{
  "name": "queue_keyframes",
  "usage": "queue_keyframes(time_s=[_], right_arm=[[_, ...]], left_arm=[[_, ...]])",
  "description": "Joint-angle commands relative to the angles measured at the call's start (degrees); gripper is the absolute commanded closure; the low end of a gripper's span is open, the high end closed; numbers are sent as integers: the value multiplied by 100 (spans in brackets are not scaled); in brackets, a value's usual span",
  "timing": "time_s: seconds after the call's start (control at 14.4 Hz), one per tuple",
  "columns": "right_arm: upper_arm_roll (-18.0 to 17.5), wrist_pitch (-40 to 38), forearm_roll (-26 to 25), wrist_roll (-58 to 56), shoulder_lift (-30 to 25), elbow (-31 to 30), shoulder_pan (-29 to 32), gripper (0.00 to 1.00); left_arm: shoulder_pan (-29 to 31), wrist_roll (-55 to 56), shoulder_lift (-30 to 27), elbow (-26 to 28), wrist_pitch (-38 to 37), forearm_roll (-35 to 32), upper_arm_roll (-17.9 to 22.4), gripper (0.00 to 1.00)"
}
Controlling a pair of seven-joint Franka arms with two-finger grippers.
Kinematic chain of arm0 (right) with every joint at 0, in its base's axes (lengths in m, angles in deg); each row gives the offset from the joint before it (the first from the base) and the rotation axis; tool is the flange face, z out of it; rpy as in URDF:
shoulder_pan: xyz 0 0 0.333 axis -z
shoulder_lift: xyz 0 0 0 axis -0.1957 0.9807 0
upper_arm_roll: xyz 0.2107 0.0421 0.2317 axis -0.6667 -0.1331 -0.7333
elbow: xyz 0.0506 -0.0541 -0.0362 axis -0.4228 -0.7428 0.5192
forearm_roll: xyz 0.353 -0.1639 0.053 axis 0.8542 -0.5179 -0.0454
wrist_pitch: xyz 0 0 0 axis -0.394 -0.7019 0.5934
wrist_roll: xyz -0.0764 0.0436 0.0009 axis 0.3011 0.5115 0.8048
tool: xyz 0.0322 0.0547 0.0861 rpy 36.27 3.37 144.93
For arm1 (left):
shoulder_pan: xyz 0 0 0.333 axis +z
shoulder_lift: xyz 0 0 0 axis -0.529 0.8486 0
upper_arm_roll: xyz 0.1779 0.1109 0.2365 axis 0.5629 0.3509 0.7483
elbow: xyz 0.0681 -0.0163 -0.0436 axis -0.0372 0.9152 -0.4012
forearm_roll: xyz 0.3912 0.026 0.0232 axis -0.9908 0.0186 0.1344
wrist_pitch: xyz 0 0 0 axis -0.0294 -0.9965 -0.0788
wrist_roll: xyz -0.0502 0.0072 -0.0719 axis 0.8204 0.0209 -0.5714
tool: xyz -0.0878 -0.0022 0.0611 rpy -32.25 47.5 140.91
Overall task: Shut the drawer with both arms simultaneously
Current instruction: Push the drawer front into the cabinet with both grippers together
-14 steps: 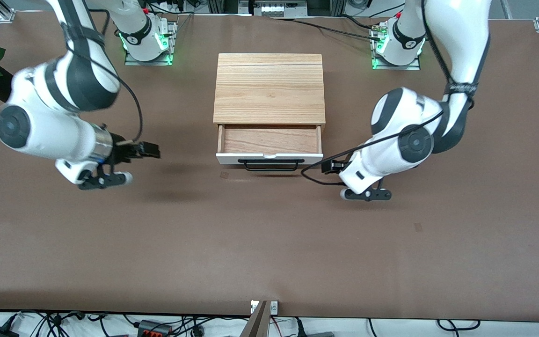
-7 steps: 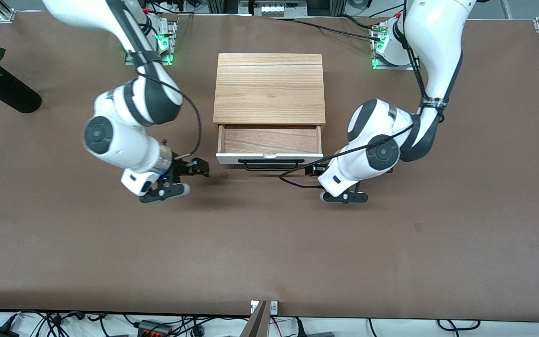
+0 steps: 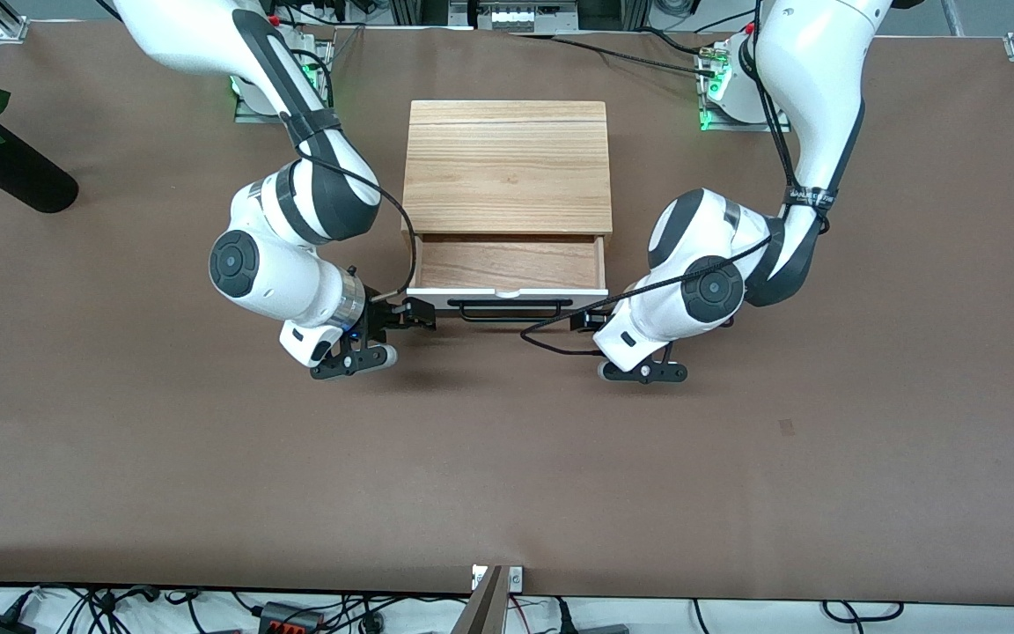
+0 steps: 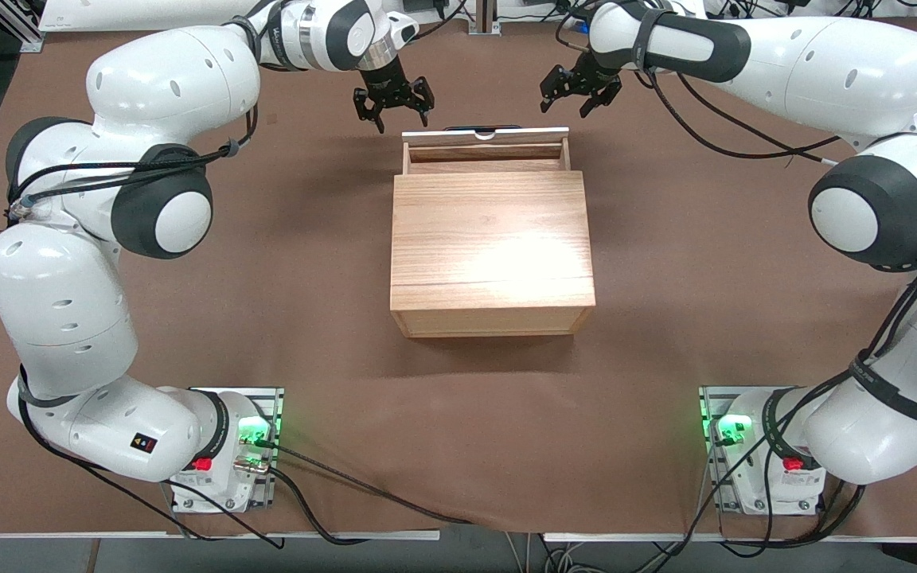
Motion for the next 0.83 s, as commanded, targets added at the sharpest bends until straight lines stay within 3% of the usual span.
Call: queue_keyframes(time_s=[0.0, 0.76], right_arm=[[27, 36, 132, -139, 99, 1, -144, 0], [27, -25, 141, -148, 99, -174, -312, 0]], left_arm=[[-32, 81, -53, -84, -164, -48, 27, 0], [-242, 98, -536, 188, -1017, -48, 18, 0]])
